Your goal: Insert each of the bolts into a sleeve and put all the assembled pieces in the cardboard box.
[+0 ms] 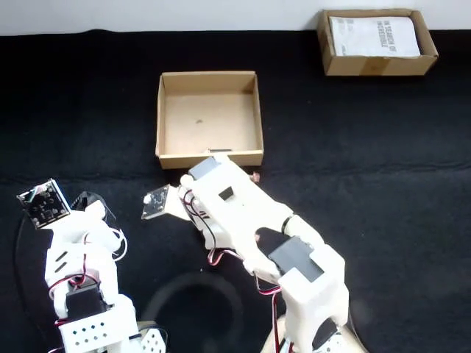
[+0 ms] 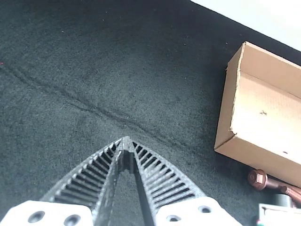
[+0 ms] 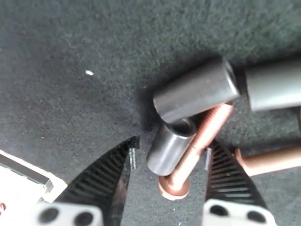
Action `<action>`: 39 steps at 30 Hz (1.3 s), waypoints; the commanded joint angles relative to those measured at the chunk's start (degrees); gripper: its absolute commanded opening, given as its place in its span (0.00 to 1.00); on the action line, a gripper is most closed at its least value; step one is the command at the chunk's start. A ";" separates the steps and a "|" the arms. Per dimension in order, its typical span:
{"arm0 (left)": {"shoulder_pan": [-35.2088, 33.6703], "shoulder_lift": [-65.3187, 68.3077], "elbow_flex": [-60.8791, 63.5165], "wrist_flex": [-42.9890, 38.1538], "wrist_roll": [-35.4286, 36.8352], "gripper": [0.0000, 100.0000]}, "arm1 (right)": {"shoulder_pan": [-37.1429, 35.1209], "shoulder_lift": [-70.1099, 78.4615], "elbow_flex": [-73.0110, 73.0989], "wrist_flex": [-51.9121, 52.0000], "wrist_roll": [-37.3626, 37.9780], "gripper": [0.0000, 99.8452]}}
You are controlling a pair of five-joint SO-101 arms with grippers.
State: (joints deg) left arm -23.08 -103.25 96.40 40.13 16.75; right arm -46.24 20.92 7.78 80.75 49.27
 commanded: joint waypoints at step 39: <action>0.92 -1.01 0.75 4.31 -0.09 0.01 | -0.66 -1.54 -22.02 19.82 -5.98 0.03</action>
State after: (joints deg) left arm -22.99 -103.60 96.40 44.35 16.66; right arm -43.96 24.44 -20.09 100.44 44.09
